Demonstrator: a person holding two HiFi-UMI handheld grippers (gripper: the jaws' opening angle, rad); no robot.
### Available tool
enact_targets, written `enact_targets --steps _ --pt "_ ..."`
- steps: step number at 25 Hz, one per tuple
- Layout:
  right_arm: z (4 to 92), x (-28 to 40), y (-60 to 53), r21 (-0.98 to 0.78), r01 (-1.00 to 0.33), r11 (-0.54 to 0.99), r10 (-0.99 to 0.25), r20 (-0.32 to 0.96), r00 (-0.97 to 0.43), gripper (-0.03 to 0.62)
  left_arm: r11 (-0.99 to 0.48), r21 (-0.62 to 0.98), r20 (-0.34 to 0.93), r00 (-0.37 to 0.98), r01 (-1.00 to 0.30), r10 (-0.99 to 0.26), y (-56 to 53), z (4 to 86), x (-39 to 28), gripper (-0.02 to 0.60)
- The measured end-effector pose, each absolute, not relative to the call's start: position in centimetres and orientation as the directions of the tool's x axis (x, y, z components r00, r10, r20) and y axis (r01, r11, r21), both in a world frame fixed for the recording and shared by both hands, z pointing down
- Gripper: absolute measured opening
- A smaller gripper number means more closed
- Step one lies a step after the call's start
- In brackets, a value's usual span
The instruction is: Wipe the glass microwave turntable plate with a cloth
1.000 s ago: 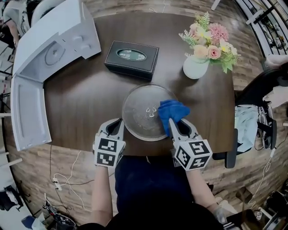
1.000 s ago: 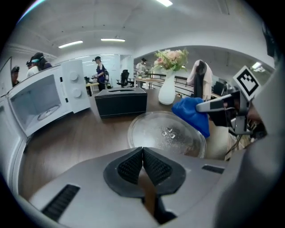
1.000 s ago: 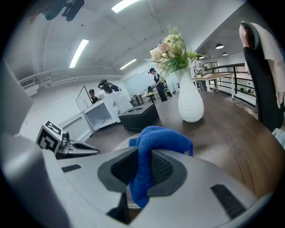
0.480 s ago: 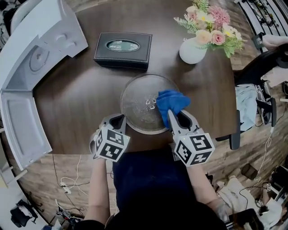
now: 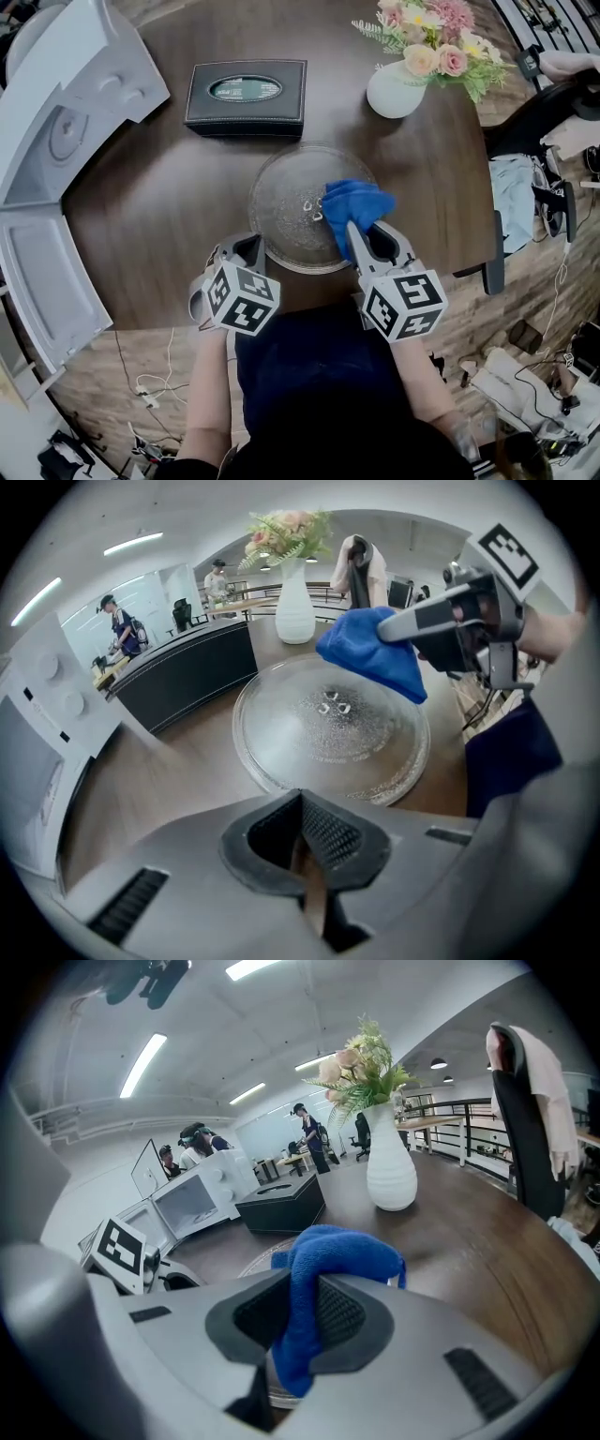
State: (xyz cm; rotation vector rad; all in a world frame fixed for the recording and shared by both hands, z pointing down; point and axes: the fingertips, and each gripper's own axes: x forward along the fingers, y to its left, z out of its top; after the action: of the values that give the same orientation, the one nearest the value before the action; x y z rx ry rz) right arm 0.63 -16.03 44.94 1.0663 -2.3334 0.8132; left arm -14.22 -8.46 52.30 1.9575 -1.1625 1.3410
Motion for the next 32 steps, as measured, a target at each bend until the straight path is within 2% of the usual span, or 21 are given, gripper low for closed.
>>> enact_targets --steps 5,14,21,32 --pt "44.2 -1.4 -16.0 -0.310 -0.753 0.581 -0.500 0.595 -0.630 0.048 -0.557 -0.166 0.919 0.077 -0.814 -0.387 -8.3 52.3 -14.0 0.003" --pt "44.0 -7.5 -18.1 -0.339 -0.673 0.658 -0.426 0.569 -0.703 0.049 -0.515 -0.076 0.916 0.144 -0.854 -0.374 -8.3 52.3 -14.2 0.003" --pt "46.1 -13.6 -18.8 -0.469 -0.599 0.649 -0.283 0.582 -0.762 0.049 -0.505 -0.063 0.913 0.155 -0.861 -0.378 -8.2 52.3 -14.2 0.003" --pt "50.6 -14.8 -19.9 -0.442 -0.671 0.595 -0.267 0.678 -0.684 0.048 -0.478 -0.044 0.907 0.166 -0.877 -0.387 -8.2 52.3 -14.3 0.002"
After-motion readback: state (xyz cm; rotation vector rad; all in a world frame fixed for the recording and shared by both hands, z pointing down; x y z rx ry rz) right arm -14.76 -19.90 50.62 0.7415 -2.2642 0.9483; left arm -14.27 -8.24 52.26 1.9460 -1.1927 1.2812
